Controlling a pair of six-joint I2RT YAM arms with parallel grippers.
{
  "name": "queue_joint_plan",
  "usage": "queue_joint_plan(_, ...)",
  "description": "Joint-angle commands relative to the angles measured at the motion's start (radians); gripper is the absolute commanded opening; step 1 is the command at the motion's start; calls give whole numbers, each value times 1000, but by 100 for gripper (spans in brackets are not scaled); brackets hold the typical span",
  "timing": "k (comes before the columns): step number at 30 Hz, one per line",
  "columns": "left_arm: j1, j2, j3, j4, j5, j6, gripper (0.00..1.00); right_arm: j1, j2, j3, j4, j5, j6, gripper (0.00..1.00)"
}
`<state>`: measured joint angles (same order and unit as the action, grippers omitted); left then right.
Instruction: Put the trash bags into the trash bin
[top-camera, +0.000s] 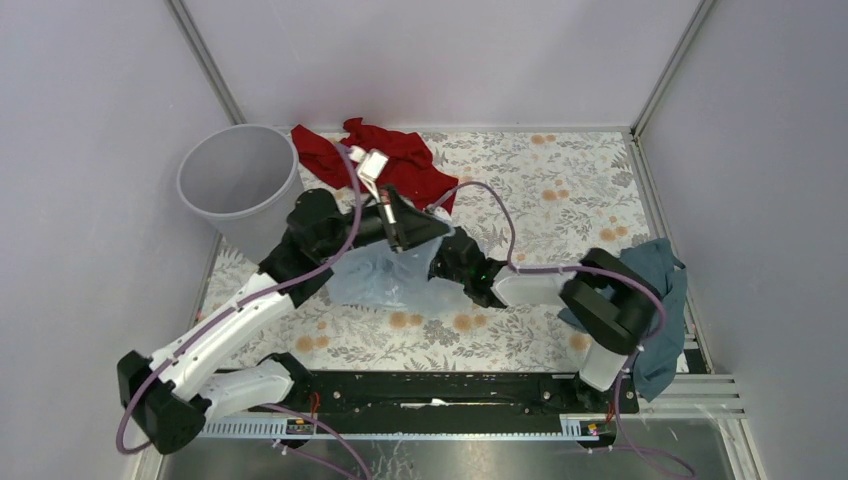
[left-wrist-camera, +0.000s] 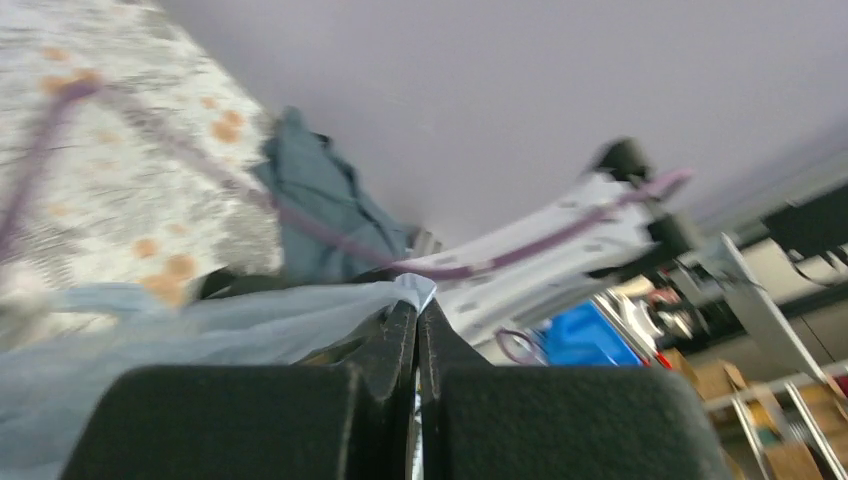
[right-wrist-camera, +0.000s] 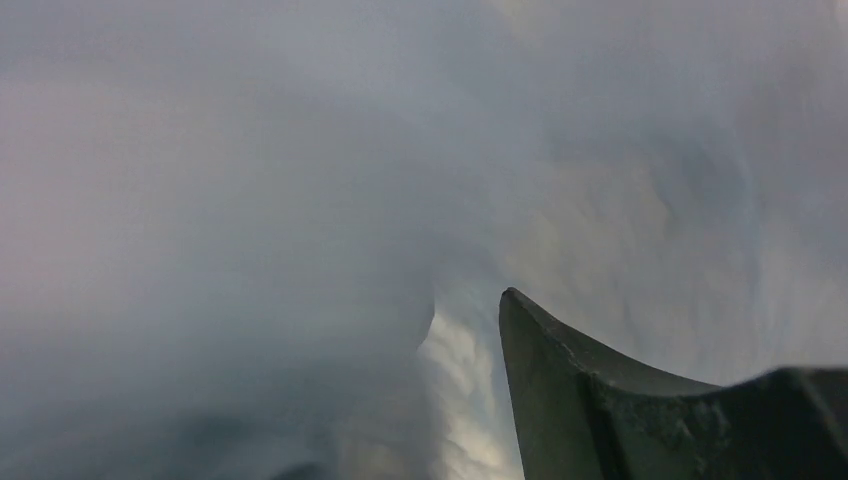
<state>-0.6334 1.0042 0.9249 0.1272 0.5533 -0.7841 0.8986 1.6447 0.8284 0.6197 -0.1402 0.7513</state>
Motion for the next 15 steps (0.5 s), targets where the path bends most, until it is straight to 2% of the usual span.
queue_joint_plan(1, -107, 20, 134, 162, 12, -34, 0, 8, 106, 27, 262, 64, 117, 62)
queue_joint_plan(3, -103, -14, 138, 96, -50, 10, 0, 0, 41, 16, 184, 86, 60, 64)
queue_joint_plan(6, -100, -92, 124, -53, -219, 126, 0, -50, -79, 42, -123, 67, -17, 67)
queue_joint_plan(9, -97, -152, 83, -123, -335, 206, 0, -113, -181, 8, -336, 50, -96, 75)
queue_joint_plan(12, -97, -173, 26, -157, -365, 237, 0, -154, -285, 9, -553, 56, -220, 83)
queue_joint_plan(15, -96, -180, -45, -131, -327, 224, 0, -161, -397, 38, -737, 108, -328, 96)
